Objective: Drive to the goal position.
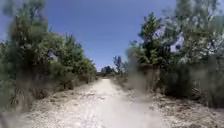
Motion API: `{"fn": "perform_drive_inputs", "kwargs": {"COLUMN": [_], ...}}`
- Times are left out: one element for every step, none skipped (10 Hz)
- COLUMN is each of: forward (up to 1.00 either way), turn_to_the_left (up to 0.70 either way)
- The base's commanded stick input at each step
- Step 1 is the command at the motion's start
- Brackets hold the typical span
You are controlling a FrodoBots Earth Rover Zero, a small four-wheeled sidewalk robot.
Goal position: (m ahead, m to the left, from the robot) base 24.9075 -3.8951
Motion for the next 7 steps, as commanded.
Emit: {"fn": "perform_drive_inputs", "kwargs": {"forward": [0.7,0.7,0.7,0.7,0.7,0.7,0.7], "turn_to_the_left": [0.0,0.0,0.0,0.0,0.0,0.0,0.0]}}
